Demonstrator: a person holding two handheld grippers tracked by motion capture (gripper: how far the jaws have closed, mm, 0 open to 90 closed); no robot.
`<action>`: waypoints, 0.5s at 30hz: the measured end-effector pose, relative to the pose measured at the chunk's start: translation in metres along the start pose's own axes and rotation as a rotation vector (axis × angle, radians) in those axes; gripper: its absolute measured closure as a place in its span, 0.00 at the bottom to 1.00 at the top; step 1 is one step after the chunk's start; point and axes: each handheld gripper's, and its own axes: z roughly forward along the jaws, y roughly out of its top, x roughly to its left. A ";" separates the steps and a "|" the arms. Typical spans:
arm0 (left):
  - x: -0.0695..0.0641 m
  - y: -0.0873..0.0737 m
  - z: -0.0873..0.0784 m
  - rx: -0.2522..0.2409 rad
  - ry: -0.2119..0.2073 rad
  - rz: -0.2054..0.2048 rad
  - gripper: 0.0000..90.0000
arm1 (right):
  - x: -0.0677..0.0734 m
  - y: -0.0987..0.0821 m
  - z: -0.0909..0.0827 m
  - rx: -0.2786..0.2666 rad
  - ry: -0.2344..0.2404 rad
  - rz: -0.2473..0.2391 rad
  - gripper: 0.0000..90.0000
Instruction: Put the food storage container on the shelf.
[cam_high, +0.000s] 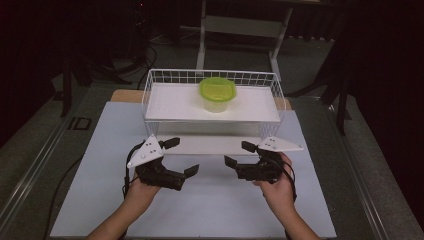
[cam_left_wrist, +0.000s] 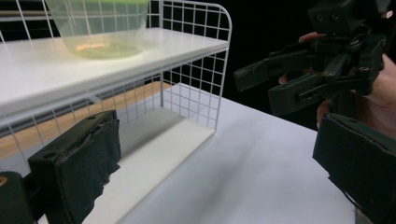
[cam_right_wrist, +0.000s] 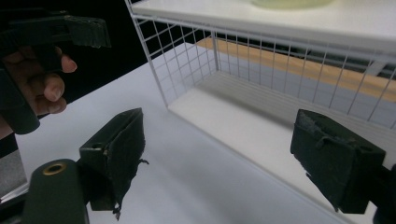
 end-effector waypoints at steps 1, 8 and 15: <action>-0.001 -0.003 0.000 0.003 0.000 -0.001 0.02 | -0.001 -0.004 -0.001 0.001 0.000 0.000 0.19; -0.005 -0.026 -0.002 0.020 -0.008 -0.016 0.02 | -0.007 -0.030 -0.005 0.009 0.003 -0.002 0.19; -0.007 -0.038 -0.002 0.040 -0.014 -0.007 0.02 | -0.009 -0.045 -0.008 0.028 -0.002 0.003 0.19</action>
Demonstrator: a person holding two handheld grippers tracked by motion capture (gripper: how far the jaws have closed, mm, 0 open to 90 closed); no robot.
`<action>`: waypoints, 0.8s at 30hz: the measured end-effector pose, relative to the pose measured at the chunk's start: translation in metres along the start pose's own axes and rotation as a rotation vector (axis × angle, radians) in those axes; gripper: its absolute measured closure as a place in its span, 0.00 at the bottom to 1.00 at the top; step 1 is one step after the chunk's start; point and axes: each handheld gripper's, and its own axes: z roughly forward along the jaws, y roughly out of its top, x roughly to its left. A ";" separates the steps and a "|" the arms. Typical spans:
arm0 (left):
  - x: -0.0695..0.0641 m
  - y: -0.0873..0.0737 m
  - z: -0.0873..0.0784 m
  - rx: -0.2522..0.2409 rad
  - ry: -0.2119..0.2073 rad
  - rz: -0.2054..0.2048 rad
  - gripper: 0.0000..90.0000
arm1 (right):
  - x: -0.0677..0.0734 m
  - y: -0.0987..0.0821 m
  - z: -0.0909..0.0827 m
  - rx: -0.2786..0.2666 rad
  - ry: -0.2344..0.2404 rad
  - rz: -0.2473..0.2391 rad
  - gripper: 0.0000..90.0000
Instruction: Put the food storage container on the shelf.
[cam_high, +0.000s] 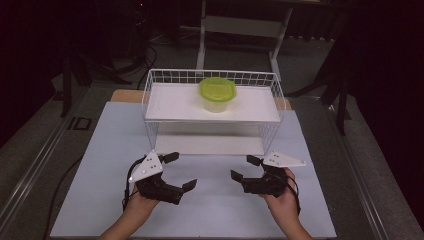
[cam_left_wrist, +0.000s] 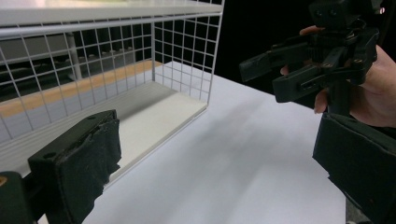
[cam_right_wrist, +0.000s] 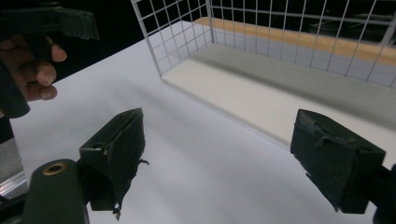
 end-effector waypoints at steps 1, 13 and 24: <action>0.000 -0.006 0.001 0.006 -0.005 0.008 0.02 | 0.000 -0.007 0.000 0.012 -0.003 0.000 0.20; -0.004 -0.035 0.008 0.070 -0.022 0.007 0.02 | 0.002 -0.035 -0.002 0.075 0.026 -0.043 0.19; -0.006 -0.046 0.007 0.065 -0.029 -0.007 0.02 | 0.001 -0.056 -0.018 0.024 0.027 -0.093 0.18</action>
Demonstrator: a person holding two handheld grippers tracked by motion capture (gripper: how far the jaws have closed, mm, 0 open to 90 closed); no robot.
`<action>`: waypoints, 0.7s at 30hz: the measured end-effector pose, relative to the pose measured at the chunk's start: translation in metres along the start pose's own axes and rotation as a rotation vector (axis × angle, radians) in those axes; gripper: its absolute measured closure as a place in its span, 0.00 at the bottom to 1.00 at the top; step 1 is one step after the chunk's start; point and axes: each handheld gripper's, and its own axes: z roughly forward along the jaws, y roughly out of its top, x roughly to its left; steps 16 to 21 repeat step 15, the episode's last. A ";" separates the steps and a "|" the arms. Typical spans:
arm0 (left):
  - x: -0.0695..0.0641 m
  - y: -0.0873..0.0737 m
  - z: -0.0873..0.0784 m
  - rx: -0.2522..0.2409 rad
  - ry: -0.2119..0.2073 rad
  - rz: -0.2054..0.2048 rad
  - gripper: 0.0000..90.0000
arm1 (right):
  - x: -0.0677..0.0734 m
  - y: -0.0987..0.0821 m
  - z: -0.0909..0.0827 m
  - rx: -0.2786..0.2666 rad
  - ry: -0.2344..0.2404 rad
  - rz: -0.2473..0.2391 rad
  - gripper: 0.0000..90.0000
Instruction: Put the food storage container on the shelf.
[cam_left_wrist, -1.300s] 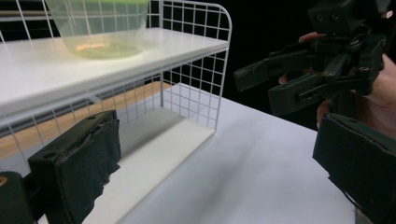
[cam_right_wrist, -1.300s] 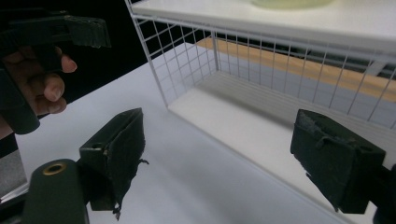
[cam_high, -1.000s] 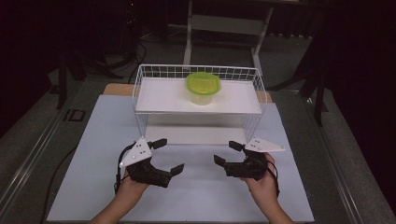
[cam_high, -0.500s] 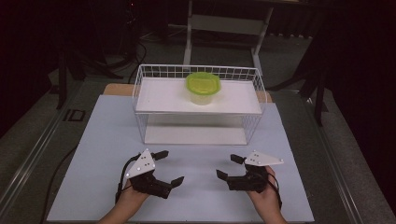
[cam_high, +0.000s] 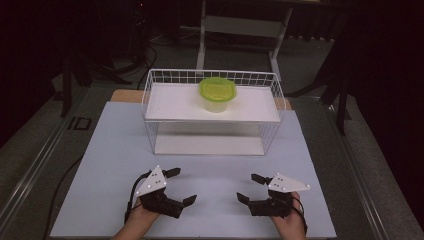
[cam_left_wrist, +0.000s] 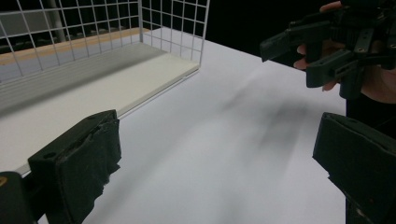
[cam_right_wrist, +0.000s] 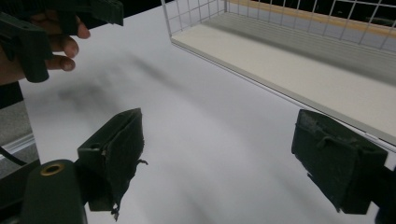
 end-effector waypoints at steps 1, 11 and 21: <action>0.000 0.000 0.000 -0.005 -0.001 0.001 0.02 | -0.001 -0.001 0.000 -0.004 -0.004 -0.005 0.18; -0.008 -0.003 0.004 0.012 -0.006 0.039 0.02 | -0.003 -0.007 0.007 -0.001 -0.016 -0.033 0.18; -0.010 -0.001 0.006 0.004 -0.017 0.037 0.02 | -0.001 -0.007 0.008 -0.006 -0.013 -0.043 0.18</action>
